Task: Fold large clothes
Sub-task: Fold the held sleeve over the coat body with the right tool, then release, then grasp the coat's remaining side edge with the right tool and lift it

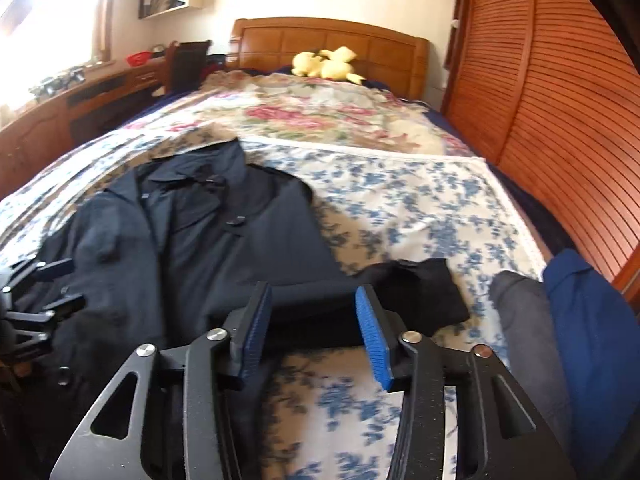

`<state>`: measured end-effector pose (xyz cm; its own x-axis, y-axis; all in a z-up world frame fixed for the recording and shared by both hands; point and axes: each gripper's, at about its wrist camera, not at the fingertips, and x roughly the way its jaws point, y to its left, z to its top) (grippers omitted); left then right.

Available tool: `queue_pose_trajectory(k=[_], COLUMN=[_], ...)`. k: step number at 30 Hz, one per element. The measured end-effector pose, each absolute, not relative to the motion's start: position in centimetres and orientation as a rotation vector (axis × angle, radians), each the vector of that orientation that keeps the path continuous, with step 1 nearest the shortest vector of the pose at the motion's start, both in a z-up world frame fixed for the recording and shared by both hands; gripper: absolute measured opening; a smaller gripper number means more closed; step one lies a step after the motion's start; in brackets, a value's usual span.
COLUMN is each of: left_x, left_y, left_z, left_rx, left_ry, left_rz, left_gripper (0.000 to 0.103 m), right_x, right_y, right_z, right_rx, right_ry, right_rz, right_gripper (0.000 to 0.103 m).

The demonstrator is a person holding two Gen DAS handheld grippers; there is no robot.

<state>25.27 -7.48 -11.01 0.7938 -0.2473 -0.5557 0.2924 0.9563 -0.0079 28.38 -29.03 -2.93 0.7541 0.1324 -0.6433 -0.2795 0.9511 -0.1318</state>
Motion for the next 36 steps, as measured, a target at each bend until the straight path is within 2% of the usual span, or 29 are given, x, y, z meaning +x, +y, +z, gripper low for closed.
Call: queue_pose_trajectory(k=[7,14,23,28,32,33,34,35,36], left_x=[25.2,25.3,25.3,25.3,25.3,25.4,25.4,25.4,25.4], left_y=[-7.5,-7.5,-7.6,-7.6,-7.6,-7.6,-7.6,-7.6,-7.6], left_z=[-11.0,-11.1,-11.1,-11.1,-11.1,-11.2,-11.1,-11.2,-11.1], left_rx=[0.08,0.084,0.085,0.085,0.086,0.086,0.086,0.085,0.083], left_ry=[0.585,0.588,0.589,0.59,0.589,0.589,0.589,0.589,0.588], left_rz=[-0.291,-0.291,-0.292,-0.292,-0.292,-0.292,-0.292,-0.292,-0.291], left_gripper=[0.054,0.054,0.054,0.054,0.054,0.054,0.054,0.054,0.054], right_x=[32.2,35.1,39.6,40.6,40.7,40.8,40.9,41.0,41.0], right_y=[-33.0,-35.7,-37.7,-37.9,-37.2,-37.1,-37.0,-36.8,-36.5], right_z=[-4.9,-7.0,-11.9,-13.8,-14.4,-14.6,-14.9,-15.1,-15.2], right_rx=[-0.217,-0.215,-0.184,-0.18,-0.208,-0.214,-0.213,-0.211,-0.225], right_ry=[0.732,0.771,0.915,0.951,0.959,0.965,0.974,0.988,0.996], right_rz=[0.111,0.021,-0.069,-0.085,-0.085,-0.079,-0.064,-0.039,-0.018], right_gripper=[0.055,0.055,0.056,0.061,0.062,0.059,0.048,0.043,0.032])
